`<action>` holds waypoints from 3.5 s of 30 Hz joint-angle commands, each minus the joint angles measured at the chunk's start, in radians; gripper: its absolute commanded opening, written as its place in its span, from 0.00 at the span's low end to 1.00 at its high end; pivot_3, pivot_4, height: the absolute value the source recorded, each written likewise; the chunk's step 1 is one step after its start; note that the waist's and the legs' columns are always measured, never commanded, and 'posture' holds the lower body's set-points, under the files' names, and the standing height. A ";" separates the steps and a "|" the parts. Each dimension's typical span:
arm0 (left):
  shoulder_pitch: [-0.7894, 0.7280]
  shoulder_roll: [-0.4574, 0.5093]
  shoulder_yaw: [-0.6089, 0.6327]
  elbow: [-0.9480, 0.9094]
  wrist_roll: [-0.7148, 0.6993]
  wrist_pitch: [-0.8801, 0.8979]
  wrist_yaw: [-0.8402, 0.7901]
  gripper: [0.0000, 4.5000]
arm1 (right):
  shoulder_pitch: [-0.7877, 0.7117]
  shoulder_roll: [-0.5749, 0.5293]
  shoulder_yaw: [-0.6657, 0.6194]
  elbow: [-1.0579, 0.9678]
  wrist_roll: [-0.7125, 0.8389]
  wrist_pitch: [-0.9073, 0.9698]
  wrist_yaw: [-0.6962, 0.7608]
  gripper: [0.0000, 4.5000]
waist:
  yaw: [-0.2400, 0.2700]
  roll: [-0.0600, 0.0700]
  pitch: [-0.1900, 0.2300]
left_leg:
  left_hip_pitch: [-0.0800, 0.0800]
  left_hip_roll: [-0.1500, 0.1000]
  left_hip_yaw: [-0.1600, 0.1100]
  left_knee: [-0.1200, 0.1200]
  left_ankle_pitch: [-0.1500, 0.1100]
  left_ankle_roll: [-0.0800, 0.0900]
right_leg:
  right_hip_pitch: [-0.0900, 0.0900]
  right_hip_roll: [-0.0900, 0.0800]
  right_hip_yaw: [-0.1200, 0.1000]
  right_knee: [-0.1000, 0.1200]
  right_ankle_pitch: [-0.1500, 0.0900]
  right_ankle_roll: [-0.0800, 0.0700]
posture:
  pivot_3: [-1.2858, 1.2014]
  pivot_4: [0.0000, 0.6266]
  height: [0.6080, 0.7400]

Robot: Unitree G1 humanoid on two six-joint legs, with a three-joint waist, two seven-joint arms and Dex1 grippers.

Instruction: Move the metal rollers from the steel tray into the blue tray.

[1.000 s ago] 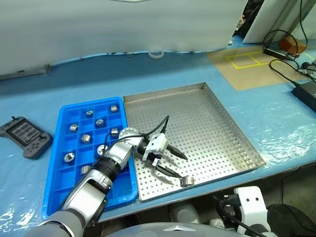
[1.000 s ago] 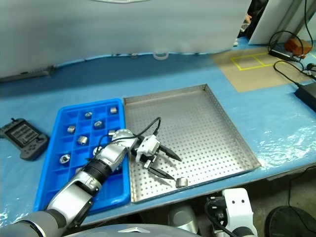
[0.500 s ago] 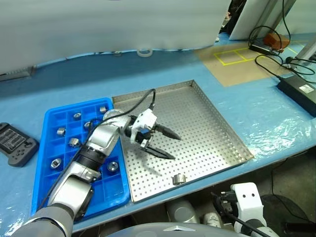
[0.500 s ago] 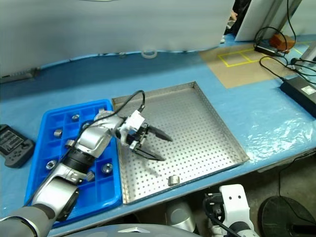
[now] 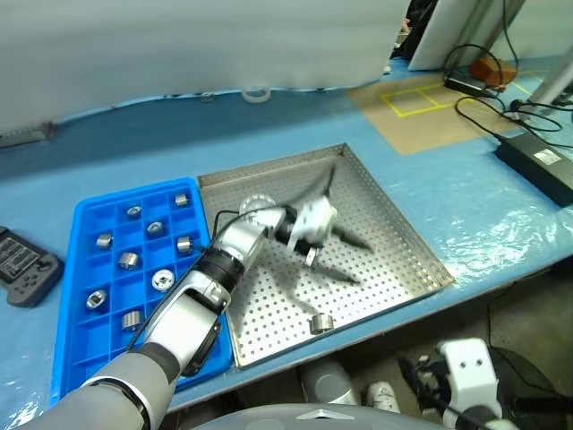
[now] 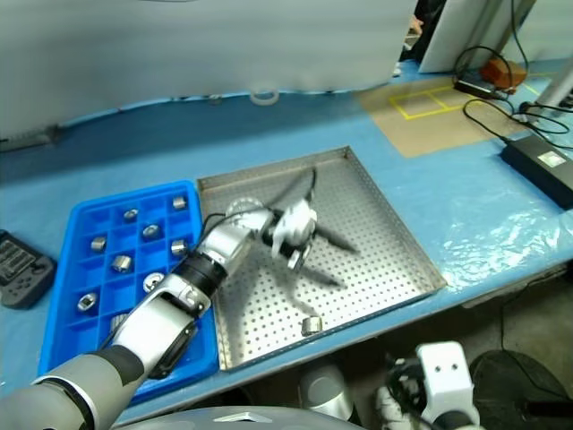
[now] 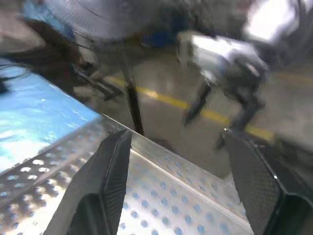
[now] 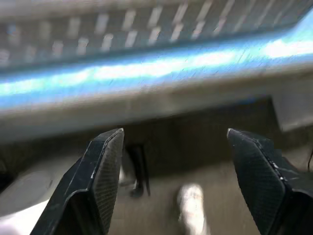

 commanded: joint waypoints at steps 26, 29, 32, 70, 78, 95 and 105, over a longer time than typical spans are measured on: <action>0.905 0.390 0.396 -1.341 -0.508 0.933 0.788 0.70 | -0.747 -0.825 0.136 0.454 -0.004 -0.441 0.926 0.78 | 0.487 0.008 0.011 | -0.002 0.002 -0.017 0.008 0.004 0.006 | 0.003 0.002 -0.019 0.019 -0.009 -0.045 | 0.48 0.24 1.00; 0.889 0.385 0.382 -1.320 -0.515 0.918 0.810 0.70 | -0.675 -0.854 0.102 0.451 0.000 -0.465 0.974 0.78 | 0.509 0.005 0.014 | 0.008 0.003 -0.016 0.004 0.005 -0.001 | 0.012 0.003 -0.019 0.018 -0.012 -0.047 | 0.48 0.24 1.00; 0.852 0.386 0.366 -1.275 -0.504 0.894 0.813 0.70 | -0.592 -0.865 0.059 0.411 -0.001 -0.498 1.001 0.78 | 0.505 0.005 0.014 | 0.012 0.003 -0.014 0.000 0.008 -0.004 | 0.014 0.004 -0.012 0.018 -0.012 -0.047 | 0.47 0.24 1.00; 0.849 0.426 0.283 -1.117 -0.394 0.732 0.819 0.70 | -0.865 -0.778 0.515 0.751 -0.606 -1.528 0.802 0.78 | 0.475 -0.011 0.006 | 0.008 0.021 -0.014 -0.008 0.021 -0.017 | 0.000 0.028 0.002 0.022 -0.004 -0.032 | 0.50 0.24 1.00; 0.852 0.413 0.271 -1.111 -0.386 0.727 0.832 0.70 | -0.851 -0.771 0.523 0.795 -0.724 -1.641 0.683 0.78 | 0.478 -0.013 0.005 | 0.013 0.022 -0.014 -0.009 0.018 -0.021 | 0.001 0.029 0.002 0.021 -0.004 -0.032 | 0.50 0.24 1.00; 0.855 0.393 0.244 -1.141 -0.392 0.739 0.883 0.70 | -1.164 -0.701 0.726 1.289 -1.502 -1.760 -0.133 0.78 | 0.441 -0.030 0.002 | 0.023 0.033 -0.015 -0.022 0.022 -0.032 | -0.018 0.038 0.000 0.007 -0.011 -0.022 | 0.50 0.24 1.00; 0.844 0.393 0.236 -1.135 -0.392 0.740 0.880 0.70 | -1.219 -0.760 0.819 1.438 -0.897 -1.714 0.024 0.78 | 0.519 -0.040 0.010 | 0.011 0.050 0.061 -0.041 -0.012 -0.061 | -0.025 0.061 0.022 0.083 -0.092 -0.029 | 0.49 0.24 1.00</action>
